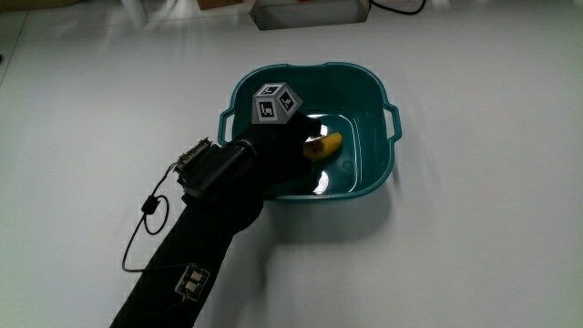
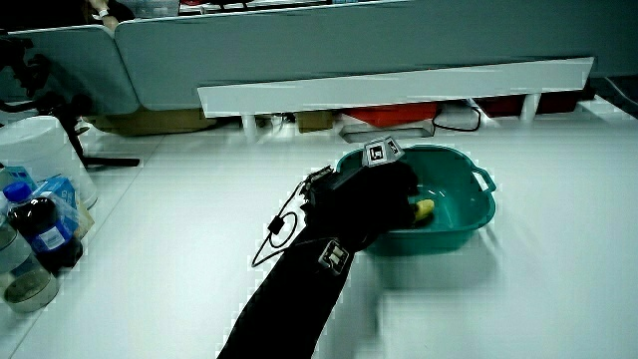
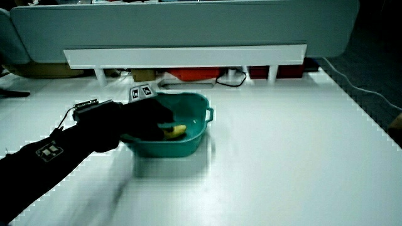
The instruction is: Pick banana from plate
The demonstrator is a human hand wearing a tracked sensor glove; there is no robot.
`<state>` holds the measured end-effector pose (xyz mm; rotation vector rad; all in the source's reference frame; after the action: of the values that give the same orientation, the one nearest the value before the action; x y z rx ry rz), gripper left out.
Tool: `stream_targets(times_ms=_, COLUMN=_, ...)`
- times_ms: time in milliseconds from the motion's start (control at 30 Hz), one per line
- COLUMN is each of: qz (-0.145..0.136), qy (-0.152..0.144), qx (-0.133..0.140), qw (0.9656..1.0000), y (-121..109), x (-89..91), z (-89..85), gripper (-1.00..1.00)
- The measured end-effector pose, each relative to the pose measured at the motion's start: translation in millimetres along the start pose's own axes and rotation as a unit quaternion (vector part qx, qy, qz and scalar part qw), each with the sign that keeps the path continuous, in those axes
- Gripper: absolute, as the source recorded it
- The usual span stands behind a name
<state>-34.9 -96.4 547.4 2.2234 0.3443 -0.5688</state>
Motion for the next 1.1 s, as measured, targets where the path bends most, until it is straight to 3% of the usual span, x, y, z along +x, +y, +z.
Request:
stream_targets(times_ms=33, qz=-0.002, qy=0.001, qx=0.010, qw=0.9999, y=-1.1, x=0.2, z=0.6, gripper=0.27)
stream_targets(times_ms=267, qz=0.002, qy=0.015, qx=0.013, qw=0.9998, y=0.3, x=1.5, z=-1.1, gripper=0.59)
stream_targets(times_ms=567, qz=-0.017, qy=0.025, qx=0.030, qw=0.9991, y=0.0, x=1.2, z=-3.6, gripper=1.00)
stream_targets(times_ms=800, qz=-0.005, qy=0.021, qx=0.019, qw=0.9996, y=1.1, x=-5.2, z=-2.2, gripper=1.00)
stream_targets(times_ms=867, qz=-0.003, qy=0.003, qx=0.017, qw=0.9999, y=1.2, x=-8.6, z=-3.5, gripper=1.00)
stream_targets(times_ms=933, qz=0.008, qy=0.006, qx=0.013, qw=0.9999, y=1.0, x=-10.2, z=-6.0, gripper=1.00)
stream_targets(times_ms=1100, qz=0.004, qy=0.015, qx=0.020, qw=0.9997, y=0.7, x=-10.6, z=-7.8, gripper=1.00)
